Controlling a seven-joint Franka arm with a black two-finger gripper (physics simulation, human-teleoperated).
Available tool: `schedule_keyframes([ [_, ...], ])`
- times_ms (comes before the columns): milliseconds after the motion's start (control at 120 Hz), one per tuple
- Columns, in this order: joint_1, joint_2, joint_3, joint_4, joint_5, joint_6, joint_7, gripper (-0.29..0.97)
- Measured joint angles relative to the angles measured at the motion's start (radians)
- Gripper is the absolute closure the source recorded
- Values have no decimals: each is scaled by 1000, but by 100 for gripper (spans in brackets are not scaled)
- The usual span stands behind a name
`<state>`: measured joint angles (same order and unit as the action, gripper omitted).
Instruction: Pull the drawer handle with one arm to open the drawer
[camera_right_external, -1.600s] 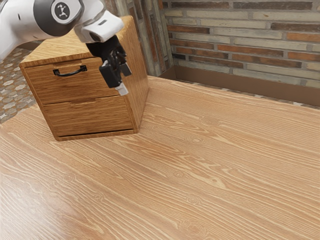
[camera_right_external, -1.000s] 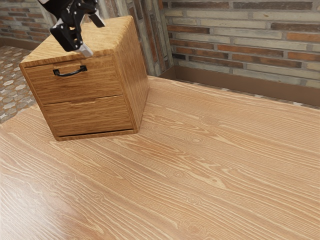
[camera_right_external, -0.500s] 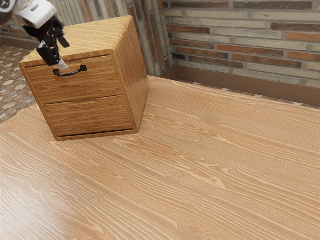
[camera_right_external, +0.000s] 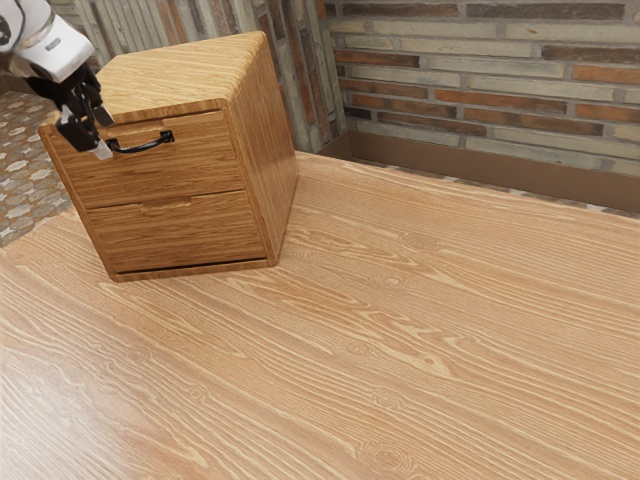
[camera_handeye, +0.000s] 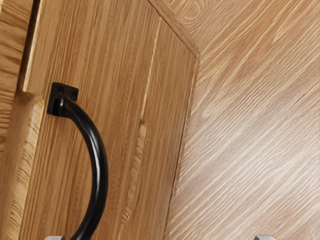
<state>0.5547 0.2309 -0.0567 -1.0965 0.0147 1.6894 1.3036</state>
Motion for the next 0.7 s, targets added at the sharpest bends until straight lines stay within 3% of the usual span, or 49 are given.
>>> schedule_keyframes([
  [408,-1,89,-20,-7,0,116,4,35],
  [700,-1,89,-18,-8,-1,136,15,55],
])
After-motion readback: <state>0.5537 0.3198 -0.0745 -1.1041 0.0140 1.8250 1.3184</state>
